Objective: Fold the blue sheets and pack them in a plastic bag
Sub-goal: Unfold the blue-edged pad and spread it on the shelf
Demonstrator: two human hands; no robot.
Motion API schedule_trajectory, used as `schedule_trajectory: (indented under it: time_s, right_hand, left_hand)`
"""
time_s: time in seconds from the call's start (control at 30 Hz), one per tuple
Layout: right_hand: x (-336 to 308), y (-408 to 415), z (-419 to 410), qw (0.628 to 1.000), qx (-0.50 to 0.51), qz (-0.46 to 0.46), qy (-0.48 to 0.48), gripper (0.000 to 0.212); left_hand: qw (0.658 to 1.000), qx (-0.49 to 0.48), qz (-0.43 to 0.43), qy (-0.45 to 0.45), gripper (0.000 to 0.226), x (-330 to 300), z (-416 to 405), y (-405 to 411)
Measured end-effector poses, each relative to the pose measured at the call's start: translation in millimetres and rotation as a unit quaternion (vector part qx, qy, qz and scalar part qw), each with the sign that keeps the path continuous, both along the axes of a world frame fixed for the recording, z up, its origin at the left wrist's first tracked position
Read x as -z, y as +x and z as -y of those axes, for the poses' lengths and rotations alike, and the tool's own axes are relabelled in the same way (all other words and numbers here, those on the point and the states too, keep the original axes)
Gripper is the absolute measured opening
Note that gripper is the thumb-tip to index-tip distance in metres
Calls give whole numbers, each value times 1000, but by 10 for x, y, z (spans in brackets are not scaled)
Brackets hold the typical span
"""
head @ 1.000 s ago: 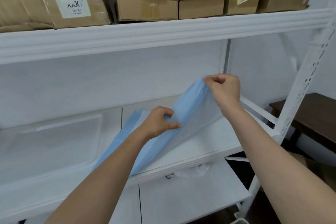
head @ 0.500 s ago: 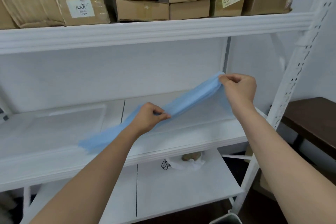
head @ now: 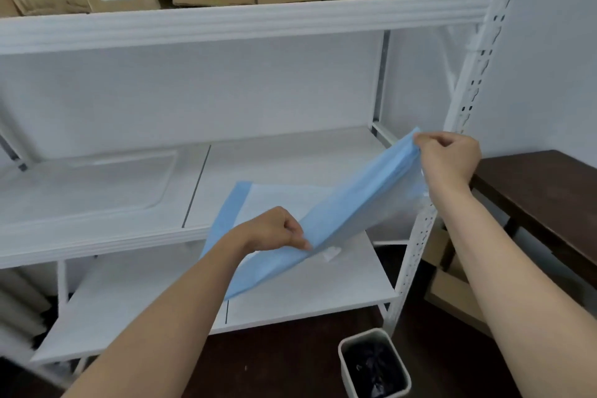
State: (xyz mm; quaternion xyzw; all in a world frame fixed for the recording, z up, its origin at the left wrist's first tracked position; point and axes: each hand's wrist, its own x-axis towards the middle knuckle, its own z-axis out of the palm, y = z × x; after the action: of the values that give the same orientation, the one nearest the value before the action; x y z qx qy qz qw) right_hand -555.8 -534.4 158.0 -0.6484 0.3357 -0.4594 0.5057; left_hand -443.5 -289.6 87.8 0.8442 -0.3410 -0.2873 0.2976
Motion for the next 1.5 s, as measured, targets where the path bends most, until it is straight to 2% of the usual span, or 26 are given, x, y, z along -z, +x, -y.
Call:
schedule_trajectory:
  time_s: [0.1, 0.13, 0.27, 0.43, 0.53, 0.63, 0.83, 1.03, 1.2, 1.27, 1.37, 1.5]
  right_hand:
    - [85, -140, 72, 1000, 5, -16, 26, 23]
    - [113, -196, 83, 999, 6, -20, 30, 30]
    - [163, -316, 102, 999, 22, -27, 18, 29]
    - [199, -379, 125, 998, 22, -38, 38, 31]
    - [233, -344, 90, 999, 25, -26, 40, 19]
    - [282, -276, 33, 999, 31, -15, 34, 9]
    - [342, -98, -41, 998, 59, -24, 11, 10]
    - [363, 13, -93, 998, 57, -25, 12, 12]
    - [326, 107, -199, 997, 69, 17, 8, 11]
    - [310, 131, -226, 997, 70, 27, 9, 9]
    - [297, 143, -239, 997, 71, 26, 5, 7]
    - [356, 157, -207, 997, 76, 32, 15, 8]
  left_hand:
    - [980, 16, -200, 6, 18, 15, -48, -150]
    - [976, 9, -219, 3, 13, 11, -61, -191]
    - [993, -32, -108, -19, 28, -58, -49, -211]
    - [999, -27, -12, -24, 25, -151, -57, -220]
    - [998, -39, 38, -37, 30, -142, -88, -225]
    - [995, -58, 46, -61, 25, -77, -173, -211]
    - [988, -61, 118, -79, 22, -79, -314, -135]
    - [981, -68, 147, -109, 31, -18, -444, 61]
    - [980, -52, 168, -89, 15, 99, -516, 164]
    - [981, -52, 166, -86, 15, 146, -552, 198]
    - [980, -77, 148, -111, 19, 203, -594, 205]
    - [967, -95, 182, -151, 10, 258, -633, 208]
